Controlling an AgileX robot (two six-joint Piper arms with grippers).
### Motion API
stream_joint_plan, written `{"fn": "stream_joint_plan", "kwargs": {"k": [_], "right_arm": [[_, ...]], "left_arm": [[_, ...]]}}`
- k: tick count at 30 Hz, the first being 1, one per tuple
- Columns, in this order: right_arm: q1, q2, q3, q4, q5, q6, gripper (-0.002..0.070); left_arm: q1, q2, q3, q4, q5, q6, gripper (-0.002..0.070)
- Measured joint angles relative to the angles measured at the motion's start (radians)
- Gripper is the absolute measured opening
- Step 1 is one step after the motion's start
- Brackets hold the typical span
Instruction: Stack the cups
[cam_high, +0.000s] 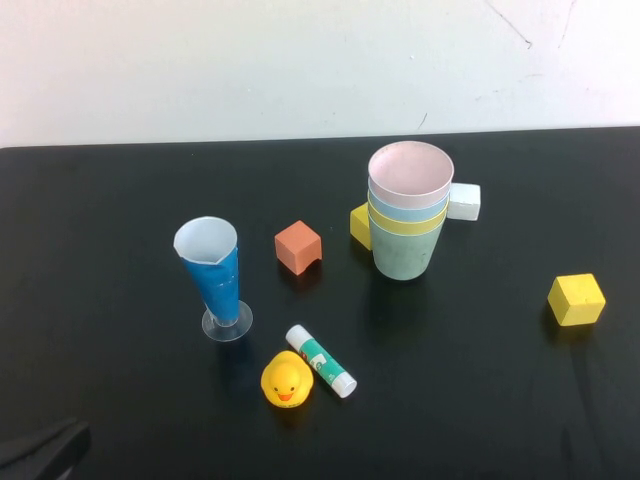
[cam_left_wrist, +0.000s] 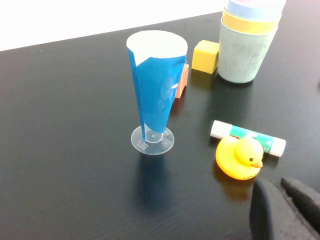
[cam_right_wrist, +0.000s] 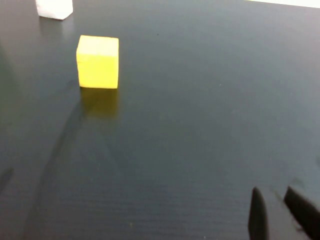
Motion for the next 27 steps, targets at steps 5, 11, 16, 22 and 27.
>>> {"fn": "stream_joint_plan", "kwargs": {"k": [5, 11, 16, 22, 27], "right_arm": [[0.0, 0.0, 0.0, 0.0, 0.0, 0.0, 0.0064], [0.0, 0.0, 0.0, 0.0, 0.0, 0.0, 0.0064], [0.0, 0.0, 0.0, -0.001, 0.0, 0.0, 0.0064], [0.0, 0.0, 0.0, -0.001, 0.0, 0.0, 0.0064], [0.0, 0.0, 0.0, -0.001, 0.0, 0.0, 0.0064]], "left_arm": [[0.0, 0.0, 0.0, 0.0, 0.0, 0.0, -0.0001], [0.0, 0.0, 0.0, 0.0, 0.0, 0.0, -0.0001], [0.0, -0.013, 0.033, 0.006, -0.036, 0.0, -0.0001], [0.058, -0.02, 0.193, 0.014, -0.158, 0.0, -0.0001], [0.201, -0.045, 0.315, 0.024, -0.183, -0.016, -0.0001]]}}
